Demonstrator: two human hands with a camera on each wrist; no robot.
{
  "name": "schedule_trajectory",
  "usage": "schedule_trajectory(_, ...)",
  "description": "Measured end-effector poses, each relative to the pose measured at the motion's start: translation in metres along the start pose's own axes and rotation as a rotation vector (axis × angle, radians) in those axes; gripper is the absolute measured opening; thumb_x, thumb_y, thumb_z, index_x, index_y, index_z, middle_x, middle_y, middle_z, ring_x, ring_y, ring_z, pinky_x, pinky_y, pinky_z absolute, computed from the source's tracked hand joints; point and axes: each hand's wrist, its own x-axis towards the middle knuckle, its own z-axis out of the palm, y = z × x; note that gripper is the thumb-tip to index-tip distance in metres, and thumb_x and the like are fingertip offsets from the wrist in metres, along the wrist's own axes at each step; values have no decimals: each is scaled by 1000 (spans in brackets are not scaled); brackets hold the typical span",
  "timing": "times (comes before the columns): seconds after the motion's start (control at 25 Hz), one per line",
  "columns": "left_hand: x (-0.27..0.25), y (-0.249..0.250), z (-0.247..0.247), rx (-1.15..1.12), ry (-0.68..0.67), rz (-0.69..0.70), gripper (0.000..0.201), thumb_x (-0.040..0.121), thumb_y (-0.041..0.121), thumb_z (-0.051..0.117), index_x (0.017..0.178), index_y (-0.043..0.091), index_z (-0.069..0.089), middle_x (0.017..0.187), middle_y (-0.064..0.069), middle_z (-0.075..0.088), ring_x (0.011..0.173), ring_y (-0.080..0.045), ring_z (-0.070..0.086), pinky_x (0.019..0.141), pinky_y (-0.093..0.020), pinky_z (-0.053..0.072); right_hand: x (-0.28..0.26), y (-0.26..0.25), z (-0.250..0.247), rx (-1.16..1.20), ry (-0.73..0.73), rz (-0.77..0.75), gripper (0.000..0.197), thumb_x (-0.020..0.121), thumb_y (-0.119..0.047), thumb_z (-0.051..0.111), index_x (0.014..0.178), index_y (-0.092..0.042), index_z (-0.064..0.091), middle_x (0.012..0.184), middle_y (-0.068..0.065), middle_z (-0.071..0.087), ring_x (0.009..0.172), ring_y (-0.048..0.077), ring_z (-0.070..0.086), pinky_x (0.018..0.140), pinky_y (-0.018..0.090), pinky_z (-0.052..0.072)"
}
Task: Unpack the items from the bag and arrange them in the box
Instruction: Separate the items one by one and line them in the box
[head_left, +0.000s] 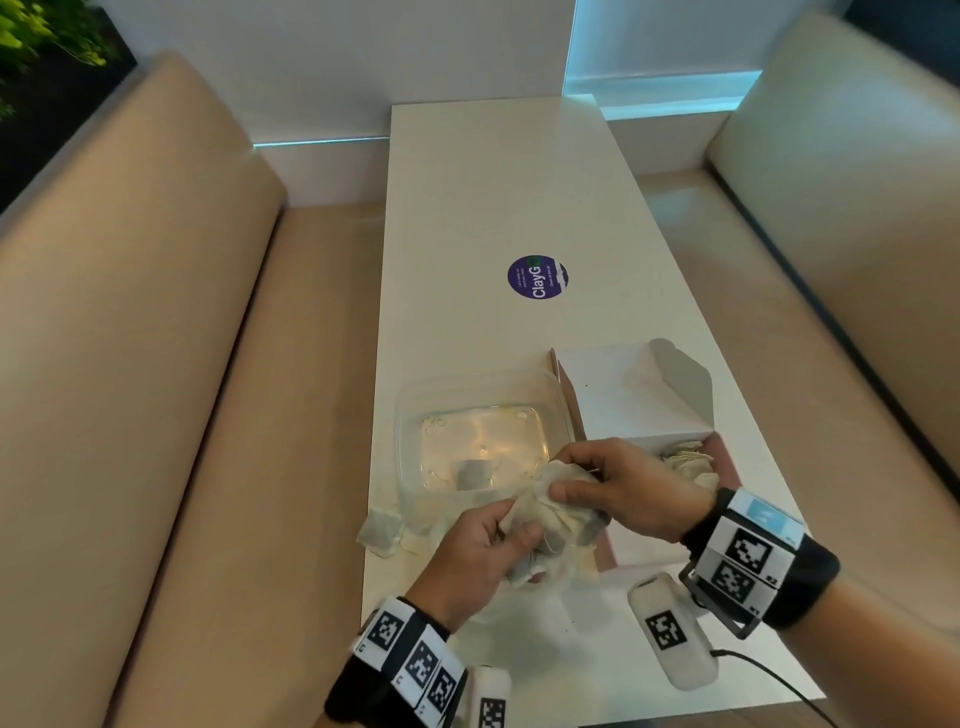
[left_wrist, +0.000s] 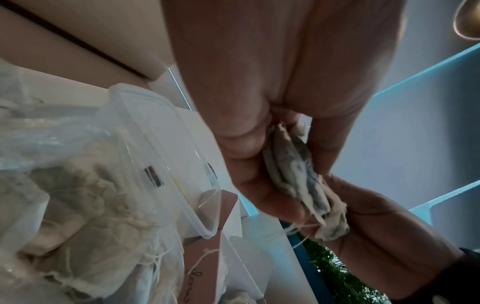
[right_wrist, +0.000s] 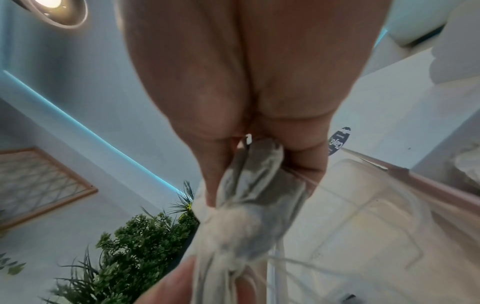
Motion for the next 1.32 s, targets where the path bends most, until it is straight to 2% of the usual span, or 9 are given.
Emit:
schedule_trajectory(0.24, -1, -2, 0, -50, 183, 15, 15, 91, 11, 60, 103, 7, 69, 89, -11, 73, 72, -21, 65, 58, -31, 52, -6, 11, 1, 355, 305, 28, 7, 89, -8, 57, 91, -7, 64, 79, 10, 67, 64, 17, 64, 50, 24, 52)
schedule_trajectory(0.36, 1, -4, 4, -81, 274, 7, 12, 88, 14, 64, 99, 10, 69, 88, -11, 73, 70, -21, 63, 54, -31, 50, -16, 12, 12, 668, 188, 36, 19, 83, -13, 58, 99, -3, 64, 83, 9, 71, 73, 22, 67, 56, 31, 57)
schedule_trajectory(0.48, 5, -4, 14, -84, 329, 12, 11, 85, 20, 70, 95, 15, 70, 85, -6, 73, 70, -18, 65, 55, -30, 49, -19, 15, 26, 887, 105, 64, 34, 79, -13, 60, 109, 3, 60, 98, 19, 69, 82, 26, 67, 68, 36, 58)
schedule_trajectory(0.56, 12, -4, 20, -10, 373, 29, 9, 84, 26, 71, 92, 21, 70, 84, -2, 74, 72, -14, 66, 60, -30, 49, -14, 16, 33, 920, 163, 68, 38, 79, -16, 61, 112, 2, 59, 101, 20, 69, 83, 25, 68, 72, 34, 57)
schedule_trajectory(0.72, 26, -2, 31, 158, 418, 91, 3, 89, 25, 66, 89, 27, 67, 83, -4, 72, 70, -17, 64, 61, -33, 51, -2, 11, 38, 950, 304, 55, 20, 92, -6, 49, 108, 2, 59, 92, 17, 70, 73, 19, 69, 61, 24, 54)
schedule_trajectory(0.92, 36, -4, 38, 290, 432, 171, 7, 88, 25, 66, 88, 32, 65, 86, 6, 72, 80, -13, 69, 73, -33, 57, 8, 11, 44, 988, 389, 129, 22, 96, -3, 39, 110, 4, 54, 90, 18, 68, 74, 22, 66, 61, 28, 53)
schedule_trajectory(1.12, 39, -2, 40, 541, 486, 230, 6, 89, 24, 65, 95, 22, 65, 86, 8, 66, 81, -5, 62, 73, -25, 53, 10, 7, 46, 1077, 422, 161, 28, 93, 6, 34, 110, -2, 55, 96, 20, 66, 79, 24, 65, 71, 32, 53)
schedule_trajectory(1.24, 40, 0, 38, 547, 385, 193, 24, 96, 33, 50, 96, 14, 64, 83, 3, 62, 76, -7, 58, 70, -23, 48, 10, 8, 43, 1087, 426, 197, 29, 95, 2, 38, 122, -5, 45, 95, 17, 66, 72, 21, 64, 62, 29, 54)
schedule_trajectory(1.32, 39, 0, 34, 479, 333, 149, 32, 100, 32, 41, 88, 10, 61, 74, 3, 58, 65, -7, 51, 63, -23, 42, 11, 9, 40, 1079, 447, 202, 31, 94, 1, 42, 124, -8, 42, 86, 12, 65, 62, 17, 63, 56, 27, 52)
